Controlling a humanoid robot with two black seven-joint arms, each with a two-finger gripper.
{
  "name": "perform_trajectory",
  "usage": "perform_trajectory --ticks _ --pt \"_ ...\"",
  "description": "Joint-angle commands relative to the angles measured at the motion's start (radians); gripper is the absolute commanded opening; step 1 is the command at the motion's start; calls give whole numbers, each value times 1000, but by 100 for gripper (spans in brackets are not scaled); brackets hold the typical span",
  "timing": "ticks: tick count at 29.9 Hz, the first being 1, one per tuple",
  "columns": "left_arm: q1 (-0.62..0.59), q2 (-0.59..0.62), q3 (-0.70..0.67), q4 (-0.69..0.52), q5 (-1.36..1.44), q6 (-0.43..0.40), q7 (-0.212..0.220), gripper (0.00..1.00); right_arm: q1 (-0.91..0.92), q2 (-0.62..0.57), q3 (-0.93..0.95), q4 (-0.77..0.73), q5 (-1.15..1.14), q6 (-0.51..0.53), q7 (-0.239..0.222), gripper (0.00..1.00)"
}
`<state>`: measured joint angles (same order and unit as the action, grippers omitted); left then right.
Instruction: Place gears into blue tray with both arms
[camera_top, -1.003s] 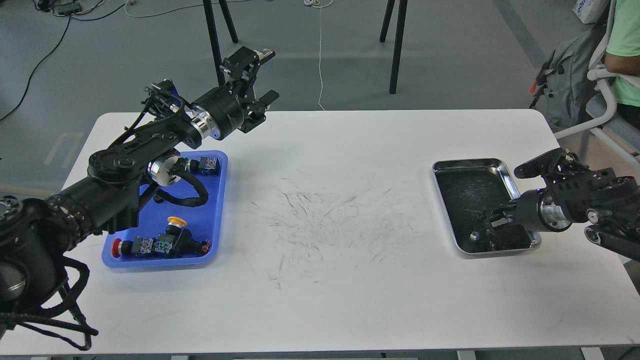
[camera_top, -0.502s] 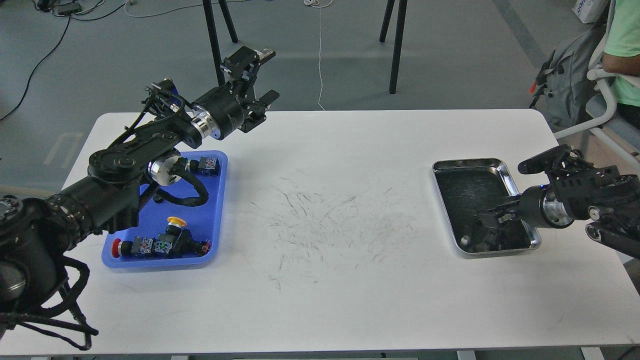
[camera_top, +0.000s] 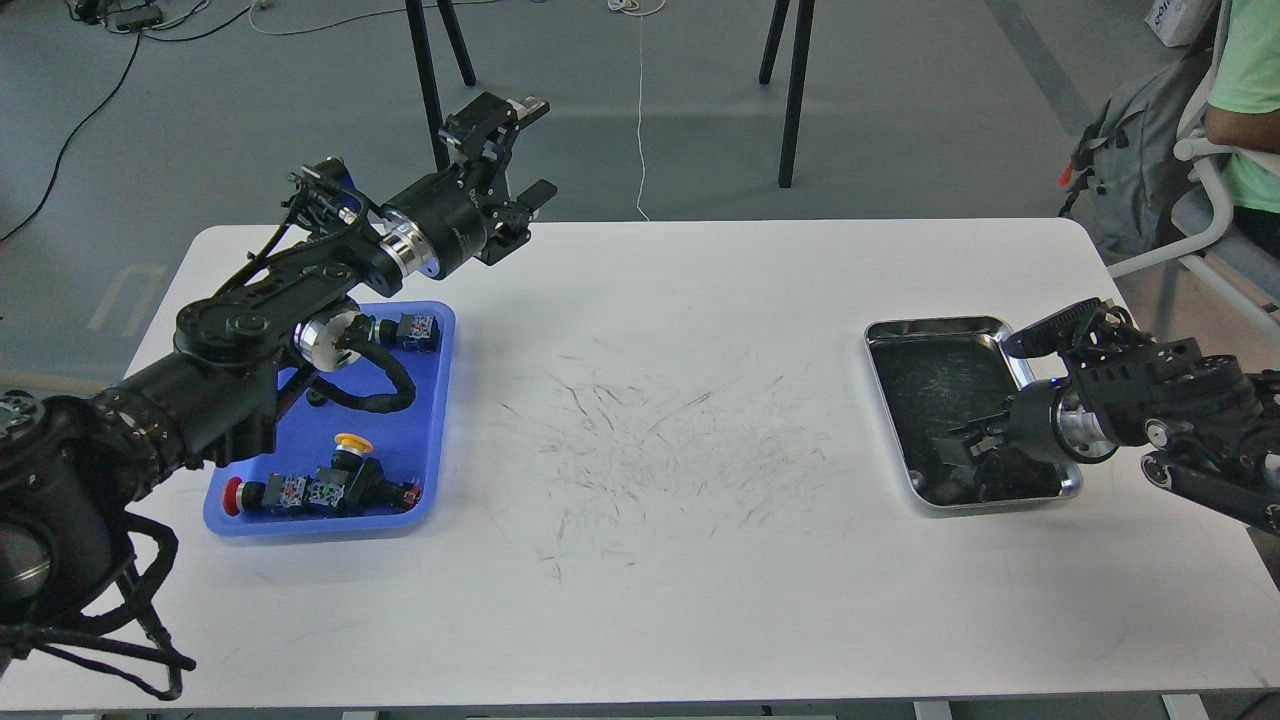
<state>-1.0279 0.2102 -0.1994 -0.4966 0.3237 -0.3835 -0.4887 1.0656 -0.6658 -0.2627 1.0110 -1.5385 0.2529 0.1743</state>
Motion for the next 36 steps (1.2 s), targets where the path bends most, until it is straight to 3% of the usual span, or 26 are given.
perform_trajectory --ticks 1,9,23,36 --pt "2 0 0 1 0 0 0 100 -1 -1 -1 1 0 0 2 71" --pt "2 0 0 1 0 0 0 100 -9 0 -4 1 -2 0 2 60" --pt "3 0 1 1 1 0 0 100 -10 -3 -4 3 -5 3 4 21" --pt "2 0 1 1 3 1 0 100 8 -5 -3 11 -2 8 10 11"
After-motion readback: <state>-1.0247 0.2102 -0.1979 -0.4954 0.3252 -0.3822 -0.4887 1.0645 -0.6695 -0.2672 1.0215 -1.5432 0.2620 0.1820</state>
